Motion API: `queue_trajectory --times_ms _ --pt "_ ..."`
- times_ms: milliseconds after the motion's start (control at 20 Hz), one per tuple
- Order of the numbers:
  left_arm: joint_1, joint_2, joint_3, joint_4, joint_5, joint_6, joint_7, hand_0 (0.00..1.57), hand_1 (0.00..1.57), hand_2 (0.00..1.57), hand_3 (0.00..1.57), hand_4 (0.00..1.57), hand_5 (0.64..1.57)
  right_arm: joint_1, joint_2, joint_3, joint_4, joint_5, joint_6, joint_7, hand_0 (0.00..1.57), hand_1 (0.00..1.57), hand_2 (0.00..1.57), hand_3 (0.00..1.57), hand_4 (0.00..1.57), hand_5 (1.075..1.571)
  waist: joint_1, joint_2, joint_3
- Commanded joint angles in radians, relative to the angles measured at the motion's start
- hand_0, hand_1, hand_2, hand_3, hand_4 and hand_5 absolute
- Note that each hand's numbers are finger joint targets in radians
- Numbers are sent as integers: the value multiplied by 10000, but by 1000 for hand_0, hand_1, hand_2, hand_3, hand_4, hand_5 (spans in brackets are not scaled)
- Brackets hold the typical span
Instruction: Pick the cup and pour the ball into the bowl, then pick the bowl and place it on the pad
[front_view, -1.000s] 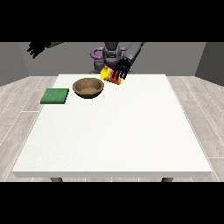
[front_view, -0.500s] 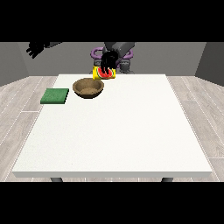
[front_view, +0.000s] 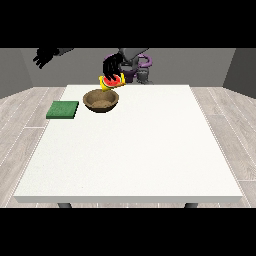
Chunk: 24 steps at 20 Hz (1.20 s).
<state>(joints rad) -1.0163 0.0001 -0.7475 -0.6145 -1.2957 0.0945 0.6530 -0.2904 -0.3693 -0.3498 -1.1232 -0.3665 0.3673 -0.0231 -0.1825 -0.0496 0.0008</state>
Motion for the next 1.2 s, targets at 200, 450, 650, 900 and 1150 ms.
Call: queue_trajectory --times_ms 200,450,650,900,1150 --pt "623 179 261 -1157 -419 -426 -341 0 0 1102 1542 1109 1571 773 -505 -444 273 -77 316 -254 0 0 0 271 691 1548 658 -274 -7" --pt "1503 1429 2797 -2428 2396 1724 -1743 1042 1042 1571 1438 1269 1567 1052 -190 -407 -86 -87 -267 227 0 0 0 143 726 1546 1282 -856 -57" --pt "1692 1533 5097 -3582 5057 2158 -2642 635 635 936 669 1285 1545 1170 69 -296 -131 101 -650 288 0 0 0 132 777 1559 1952 -1067 -131" --pt "1914 1398 7835 -4724 8731 1639 -3646 0 0 0 0 1120 1570 1266 228 -333 -149 226 -1011 209 0 0 0 0 788 1555 2266 -841 -161" --pt "1921 2322 9754 -5160 11747 -767 -4724 0 0 0 0 1054 1566 1457 1301 -12 -89 629 -1832 -362 0 0 0 0 747 1563 2928 -146 -62"
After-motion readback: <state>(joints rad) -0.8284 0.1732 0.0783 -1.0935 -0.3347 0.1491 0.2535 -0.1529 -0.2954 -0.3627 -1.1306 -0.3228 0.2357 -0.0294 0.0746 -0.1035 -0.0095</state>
